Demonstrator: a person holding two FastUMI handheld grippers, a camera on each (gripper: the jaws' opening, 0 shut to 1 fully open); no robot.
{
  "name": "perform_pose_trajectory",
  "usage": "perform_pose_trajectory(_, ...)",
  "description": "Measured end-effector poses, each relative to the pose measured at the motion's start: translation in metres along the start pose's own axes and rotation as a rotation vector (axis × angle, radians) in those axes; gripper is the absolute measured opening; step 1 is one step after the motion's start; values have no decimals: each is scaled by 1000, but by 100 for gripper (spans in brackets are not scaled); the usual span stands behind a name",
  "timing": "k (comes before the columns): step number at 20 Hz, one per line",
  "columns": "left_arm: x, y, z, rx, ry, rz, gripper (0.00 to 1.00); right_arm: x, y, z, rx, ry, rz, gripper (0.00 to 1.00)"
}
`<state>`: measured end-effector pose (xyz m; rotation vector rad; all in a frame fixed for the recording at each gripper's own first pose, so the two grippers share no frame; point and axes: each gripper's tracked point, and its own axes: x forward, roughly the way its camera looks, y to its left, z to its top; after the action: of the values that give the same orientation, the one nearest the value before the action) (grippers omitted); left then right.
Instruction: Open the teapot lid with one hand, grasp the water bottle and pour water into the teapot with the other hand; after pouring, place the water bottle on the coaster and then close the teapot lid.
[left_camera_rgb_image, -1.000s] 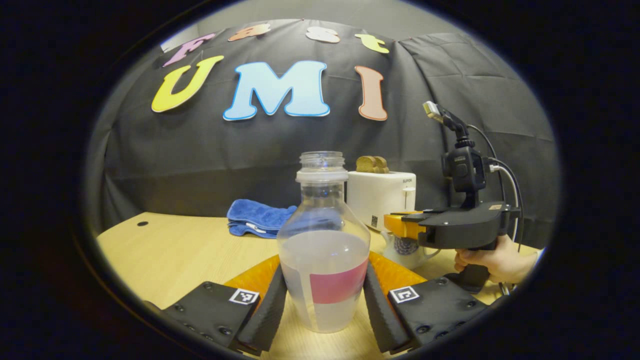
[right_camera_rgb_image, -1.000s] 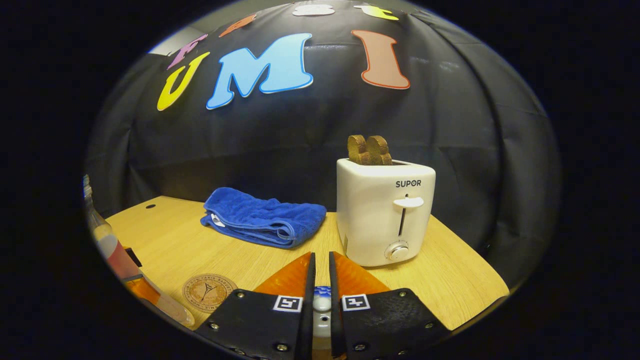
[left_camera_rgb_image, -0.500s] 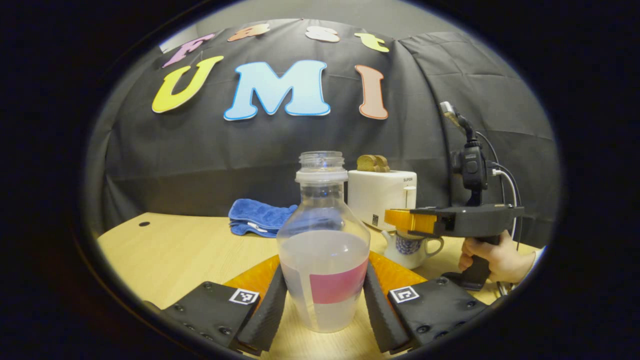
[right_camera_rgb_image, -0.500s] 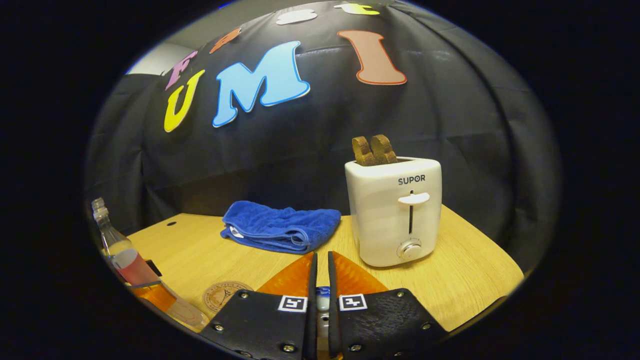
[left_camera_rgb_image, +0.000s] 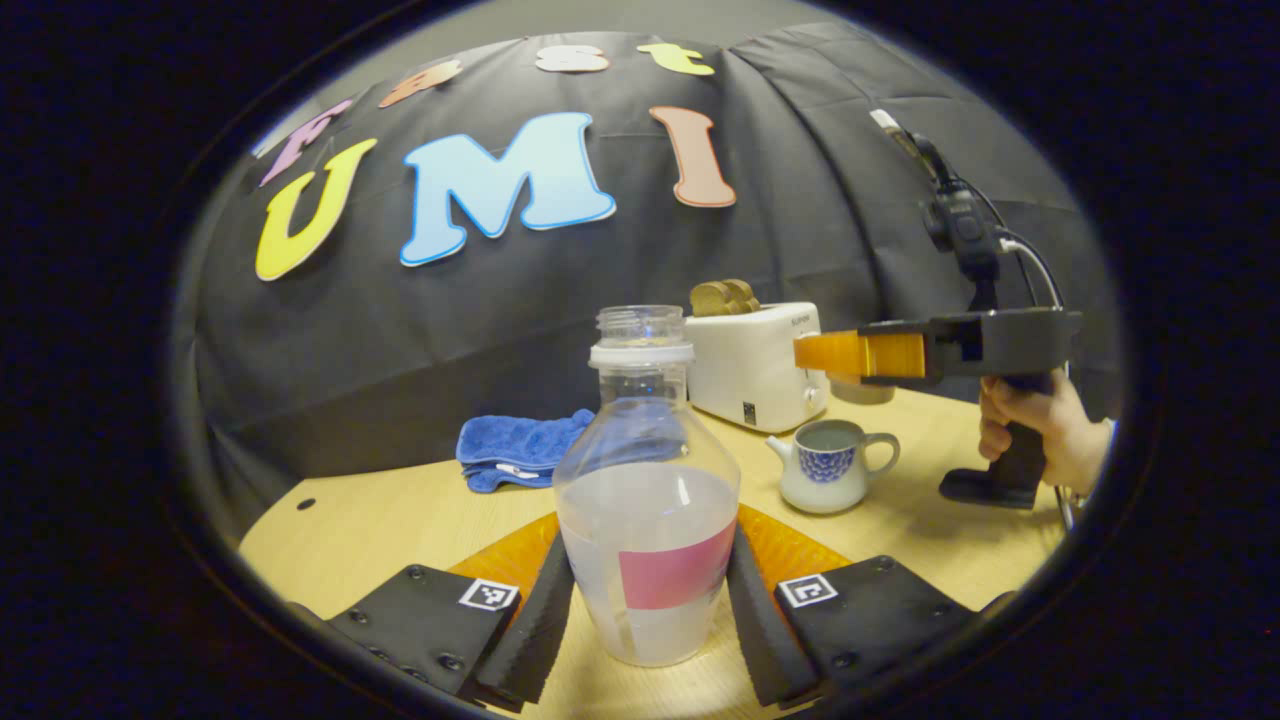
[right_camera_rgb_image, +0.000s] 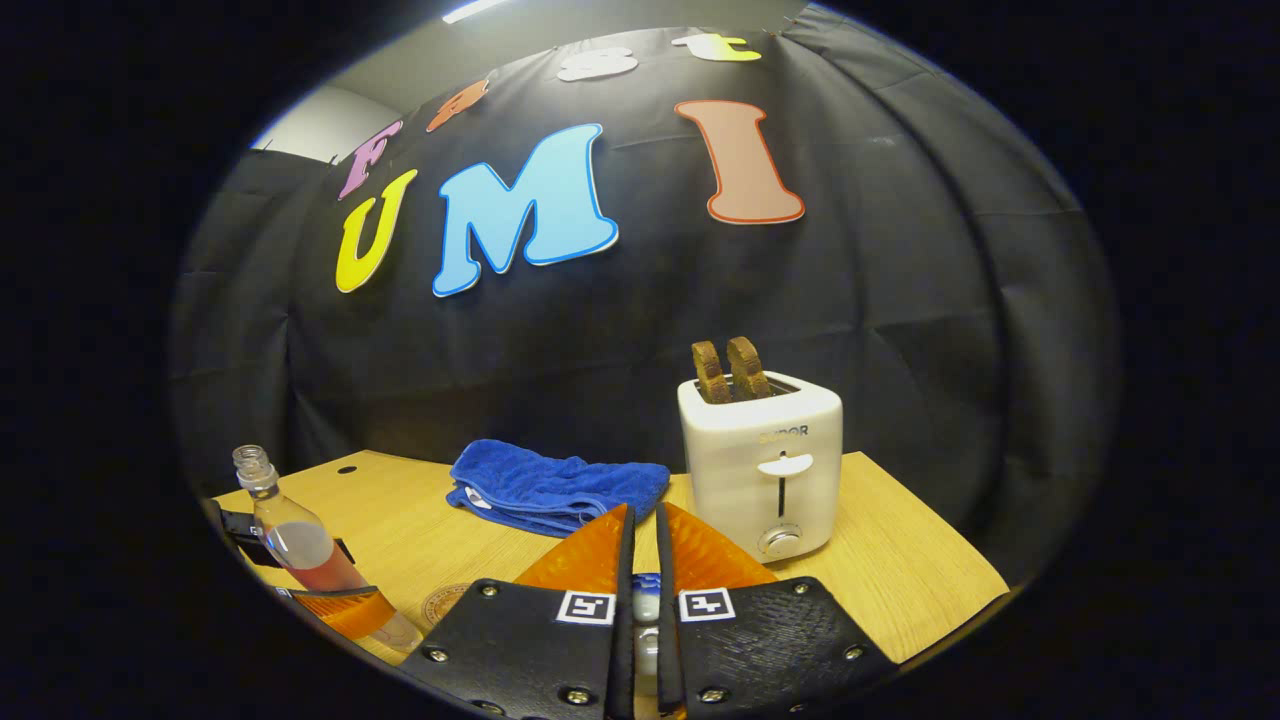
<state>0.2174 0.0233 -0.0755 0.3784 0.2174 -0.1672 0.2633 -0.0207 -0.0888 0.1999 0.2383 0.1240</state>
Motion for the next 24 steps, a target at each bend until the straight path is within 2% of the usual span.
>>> perform_pose_trajectory(3, 10, -4, 3, 143, 67, -31, 84, -14, -18, 6, 18, 1, -22, 9)
perform_pose_trajectory(12, 60, -15, 15, 713, 202, -92, 84, -36, -68, -14, 44, 56, -99, 9)
perform_pose_trajectory(20, 73, -26, 21, 1040, 282, -144, 85, -29, -94, -38, 77, 103, -139, 9)
perform_pose_trajectory(24, 67, -29, 21, 1217, 309, -179, 85, -31, -100, -36, 66, 95, -159, 8)
